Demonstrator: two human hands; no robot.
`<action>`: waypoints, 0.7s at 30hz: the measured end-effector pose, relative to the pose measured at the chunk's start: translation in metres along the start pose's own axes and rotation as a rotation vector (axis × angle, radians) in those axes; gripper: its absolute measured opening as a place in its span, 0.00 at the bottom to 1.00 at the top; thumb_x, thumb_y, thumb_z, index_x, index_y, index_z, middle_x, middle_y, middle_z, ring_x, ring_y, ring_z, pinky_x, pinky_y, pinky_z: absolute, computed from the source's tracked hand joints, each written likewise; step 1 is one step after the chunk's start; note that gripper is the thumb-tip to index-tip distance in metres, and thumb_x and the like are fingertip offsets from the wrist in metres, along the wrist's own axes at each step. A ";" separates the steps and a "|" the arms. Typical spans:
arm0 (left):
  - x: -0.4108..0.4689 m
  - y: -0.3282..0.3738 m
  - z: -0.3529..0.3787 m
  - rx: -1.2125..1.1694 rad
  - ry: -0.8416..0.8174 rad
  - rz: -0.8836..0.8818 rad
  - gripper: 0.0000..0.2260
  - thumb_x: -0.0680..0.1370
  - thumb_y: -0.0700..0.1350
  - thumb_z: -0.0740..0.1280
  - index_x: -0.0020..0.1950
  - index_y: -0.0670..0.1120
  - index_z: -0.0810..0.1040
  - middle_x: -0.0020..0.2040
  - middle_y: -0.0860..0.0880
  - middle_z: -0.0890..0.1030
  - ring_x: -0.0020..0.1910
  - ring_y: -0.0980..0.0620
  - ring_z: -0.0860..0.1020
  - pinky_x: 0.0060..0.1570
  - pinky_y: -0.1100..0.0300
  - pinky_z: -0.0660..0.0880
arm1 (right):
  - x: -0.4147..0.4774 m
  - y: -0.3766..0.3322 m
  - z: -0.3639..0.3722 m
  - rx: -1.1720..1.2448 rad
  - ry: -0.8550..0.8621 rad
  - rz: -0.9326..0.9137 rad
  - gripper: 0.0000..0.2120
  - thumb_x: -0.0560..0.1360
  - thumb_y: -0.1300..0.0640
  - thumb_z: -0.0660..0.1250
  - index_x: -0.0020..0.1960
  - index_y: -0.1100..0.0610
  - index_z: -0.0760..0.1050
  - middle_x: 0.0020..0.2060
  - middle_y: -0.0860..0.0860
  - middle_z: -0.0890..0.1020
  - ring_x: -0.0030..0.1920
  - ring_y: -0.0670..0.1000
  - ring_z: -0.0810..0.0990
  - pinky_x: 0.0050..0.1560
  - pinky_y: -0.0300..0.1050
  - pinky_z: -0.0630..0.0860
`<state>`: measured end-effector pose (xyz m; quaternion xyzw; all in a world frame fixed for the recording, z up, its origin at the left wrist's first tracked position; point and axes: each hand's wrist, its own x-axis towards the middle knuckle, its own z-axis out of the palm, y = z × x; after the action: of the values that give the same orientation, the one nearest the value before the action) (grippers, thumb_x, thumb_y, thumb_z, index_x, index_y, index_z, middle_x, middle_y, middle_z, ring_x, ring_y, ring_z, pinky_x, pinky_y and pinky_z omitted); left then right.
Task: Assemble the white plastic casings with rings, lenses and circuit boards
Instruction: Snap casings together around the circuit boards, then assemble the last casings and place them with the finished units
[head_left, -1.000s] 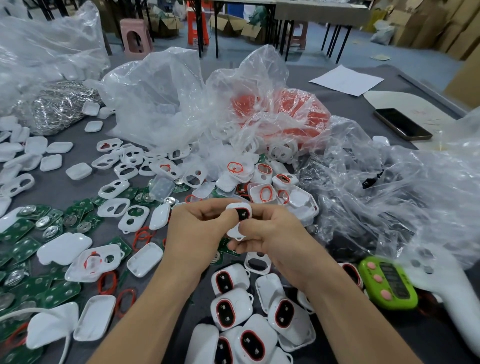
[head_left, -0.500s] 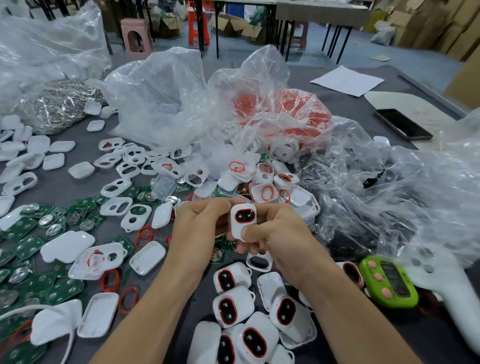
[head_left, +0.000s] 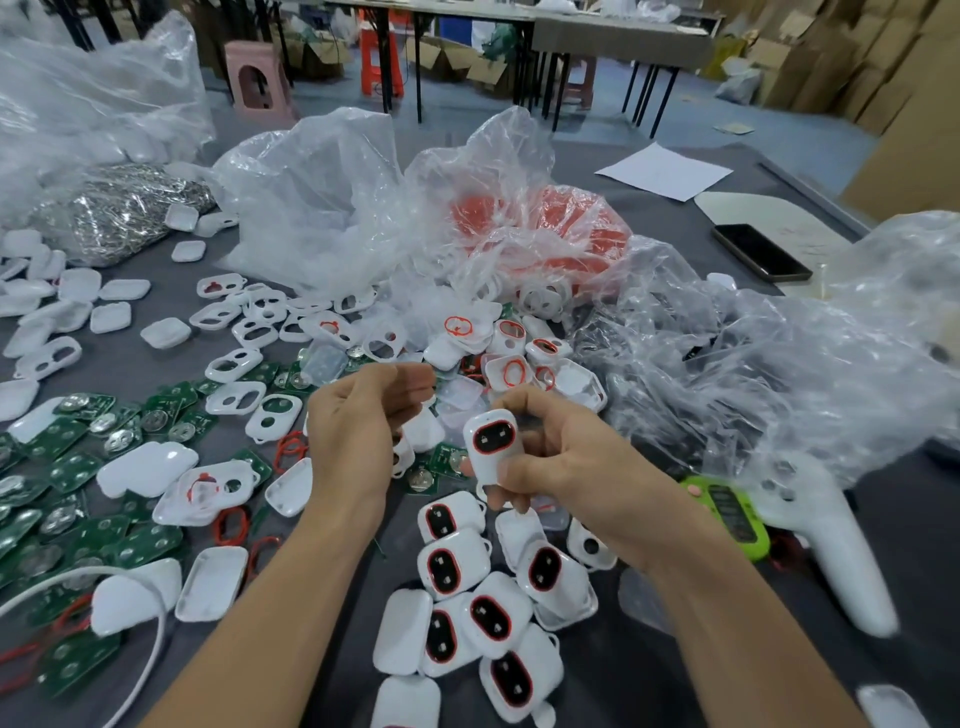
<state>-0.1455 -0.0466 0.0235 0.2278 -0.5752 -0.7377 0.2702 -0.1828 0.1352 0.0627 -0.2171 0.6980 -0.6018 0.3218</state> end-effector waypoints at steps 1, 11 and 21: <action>0.000 0.000 -0.001 0.009 0.003 0.006 0.15 0.77 0.44 0.61 0.41 0.45 0.87 0.43 0.46 0.88 0.45 0.48 0.86 0.40 0.65 0.78 | -0.006 0.000 -0.001 -0.042 0.005 -0.009 0.16 0.75 0.76 0.65 0.55 0.58 0.75 0.36 0.55 0.82 0.36 0.51 0.82 0.36 0.43 0.74; -0.002 0.001 -0.008 0.106 0.013 0.131 0.12 0.73 0.44 0.65 0.37 0.51 0.88 0.40 0.49 0.88 0.44 0.48 0.86 0.44 0.59 0.81 | -0.054 0.018 0.000 -0.692 0.114 0.033 0.12 0.74 0.54 0.72 0.52 0.38 0.84 0.56 0.37 0.81 0.59 0.37 0.76 0.53 0.24 0.68; 0.001 -0.001 -0.020 0.402 0.099 0.251 0.17 0.73 0.48 0.63 0.57 0.55 0.87 0.46 0.63 0.86 0.48 0.65 0.83 0.56 0.54 0.81 | -0.034 -0.003 0.002 -0.755 0.245 0.022 0.14 0.74 0.56 0.71 0.54 0.39 0.85 0.45 0.38 0.85 0.44 0.35 0.81 0.44 0.28 0.73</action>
<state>-0.1332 -0.0615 0.0180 0.2396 -0.7203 -0.5570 0.3368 -0.1581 0.1570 0.0723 -0.2392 0.9057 -0.3206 0.1402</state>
